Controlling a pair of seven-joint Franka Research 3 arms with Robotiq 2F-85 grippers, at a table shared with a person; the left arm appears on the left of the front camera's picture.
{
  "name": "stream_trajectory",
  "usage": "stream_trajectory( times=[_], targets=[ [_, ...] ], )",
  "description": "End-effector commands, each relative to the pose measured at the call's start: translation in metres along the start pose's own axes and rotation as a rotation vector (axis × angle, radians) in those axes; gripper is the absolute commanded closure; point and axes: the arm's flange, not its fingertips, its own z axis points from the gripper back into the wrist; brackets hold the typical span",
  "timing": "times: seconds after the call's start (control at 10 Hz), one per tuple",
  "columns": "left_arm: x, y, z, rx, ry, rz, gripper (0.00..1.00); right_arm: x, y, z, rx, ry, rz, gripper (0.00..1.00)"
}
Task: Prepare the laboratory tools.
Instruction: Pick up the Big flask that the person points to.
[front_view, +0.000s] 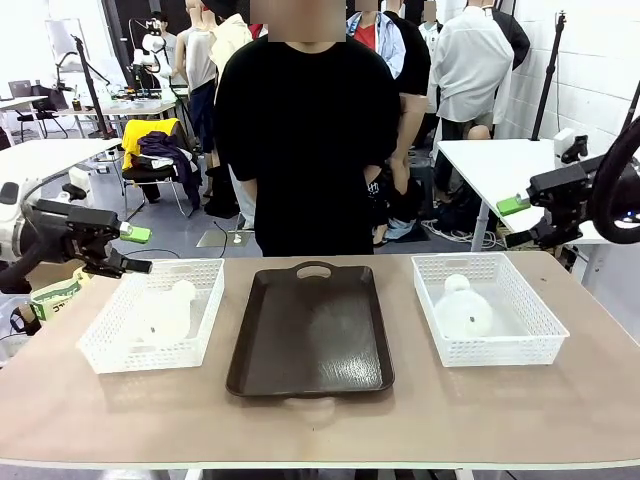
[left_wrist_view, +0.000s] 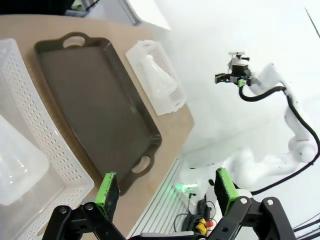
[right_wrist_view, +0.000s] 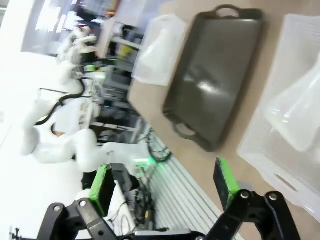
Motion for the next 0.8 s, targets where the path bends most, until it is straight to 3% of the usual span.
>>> stream_trajectory(
  times=[0.0,0.7],
  targets=[
    [-0.001,0.009,0.004,-0.024,-0.004,-0.012,0.00,0.010,-0.018,-0.002,0.096,0.032,-0.022,0.00],
    [-0.013,0.012,0.008,-0.054,-0.037,0.018,0.00,0.005,-0.023,-0.006,0.079,0.039,-0.039,0.00]
  ],
)
